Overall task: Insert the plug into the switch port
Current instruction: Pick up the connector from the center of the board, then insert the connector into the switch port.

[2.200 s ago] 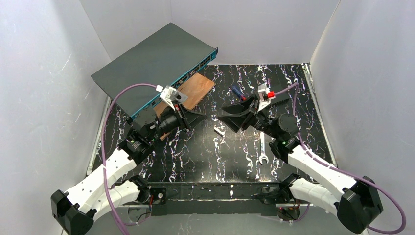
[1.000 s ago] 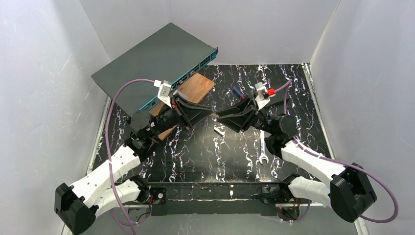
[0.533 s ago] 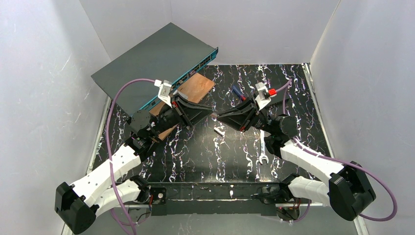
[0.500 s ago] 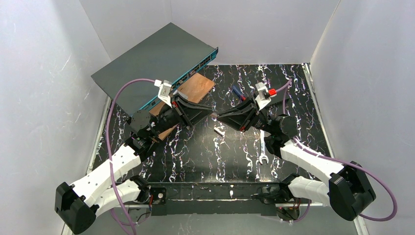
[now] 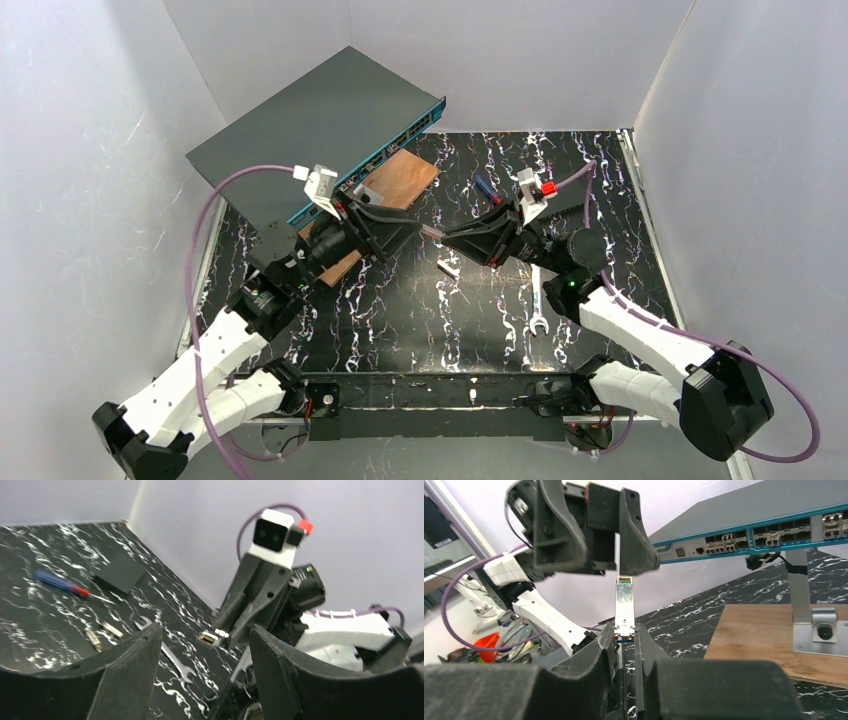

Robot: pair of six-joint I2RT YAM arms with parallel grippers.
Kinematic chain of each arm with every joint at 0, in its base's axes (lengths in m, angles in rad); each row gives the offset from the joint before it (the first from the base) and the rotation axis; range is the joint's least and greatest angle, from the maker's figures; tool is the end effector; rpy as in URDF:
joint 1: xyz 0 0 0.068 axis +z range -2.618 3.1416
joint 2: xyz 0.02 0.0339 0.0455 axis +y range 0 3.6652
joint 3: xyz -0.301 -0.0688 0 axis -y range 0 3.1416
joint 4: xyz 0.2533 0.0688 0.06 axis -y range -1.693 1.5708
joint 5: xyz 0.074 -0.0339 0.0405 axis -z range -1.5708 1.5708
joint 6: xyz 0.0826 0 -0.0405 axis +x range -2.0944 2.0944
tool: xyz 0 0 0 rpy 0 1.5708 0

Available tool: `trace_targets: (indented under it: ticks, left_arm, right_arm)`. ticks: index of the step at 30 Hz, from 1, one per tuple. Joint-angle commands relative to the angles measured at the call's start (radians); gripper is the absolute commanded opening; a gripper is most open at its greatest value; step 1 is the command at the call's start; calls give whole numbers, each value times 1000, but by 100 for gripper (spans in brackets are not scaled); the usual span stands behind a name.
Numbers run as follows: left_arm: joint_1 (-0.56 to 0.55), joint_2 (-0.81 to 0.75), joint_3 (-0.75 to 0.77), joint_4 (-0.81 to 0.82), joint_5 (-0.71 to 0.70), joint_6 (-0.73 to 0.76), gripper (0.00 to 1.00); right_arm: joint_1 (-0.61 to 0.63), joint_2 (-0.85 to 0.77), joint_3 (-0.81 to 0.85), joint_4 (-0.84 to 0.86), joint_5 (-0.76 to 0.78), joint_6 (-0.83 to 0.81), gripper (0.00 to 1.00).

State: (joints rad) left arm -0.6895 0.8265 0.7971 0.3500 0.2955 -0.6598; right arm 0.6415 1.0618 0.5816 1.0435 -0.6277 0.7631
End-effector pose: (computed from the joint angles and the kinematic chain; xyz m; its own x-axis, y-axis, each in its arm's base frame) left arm 0.1516 -0.1561 0.4357 -0.3116 -0.5031 -0.8061 0.7984 0.3214 -0.5092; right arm 0.1671 0.1853 0.3878 -0.3005 0.4738 -0.8278 -0.9332 0.0331 0.3577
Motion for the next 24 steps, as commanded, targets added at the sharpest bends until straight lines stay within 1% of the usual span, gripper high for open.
trace_targets:
  ticks: [1,3,5,6,9,11,13,15,16,19,20,24]
  left_arm:
    - [-2,-44,187,-372,-230,155,66]
    - [-2,-25,290,-548,-331,197,76]
    - [-1,1,389,-681,-404,239,85]
    - [-1,11,448,-738,-439,259,88]
    - [3,42,560,-870,-546,305,97]
    - [16,74,638,-965,-616,318,98]
    - [43,108,710,-1055,-640,327,98]
    - [108,132,755,-1111,-609,319,98]
    - [165,146,768,-1129,-559,309,98]
    - [401,186,781,-1170,-361,261,98]
    - [458,199,781,-1179,-327,251,98]
    - [589,211,785,-1175,-268,234,98]
  right_arm:
    - [-6,-43,71,-122,27,-131,1]
    - [-5,-47,82,-166,35,-160,1]
    - [-5,-48,94,-212,39,-186,1]
    - [-5,-49,101,-236,40,-201,1]
    - [-5,-53,123,-309,48,-248,1]
    - [-5,-55,140,-361,57,-282,1]
    - [-6,-49,156,-401,58,-301,1]
    - [-4,-40,170,-425,52,-312,1]
    - [-3,-37,177,-437,51,-318,1]
    - [-3,-29,196,-477,54,-340,1]
    - [-4,-27,209,-496,56,-347,1]
    - [-3,-26,250,-575,63,-395,1]
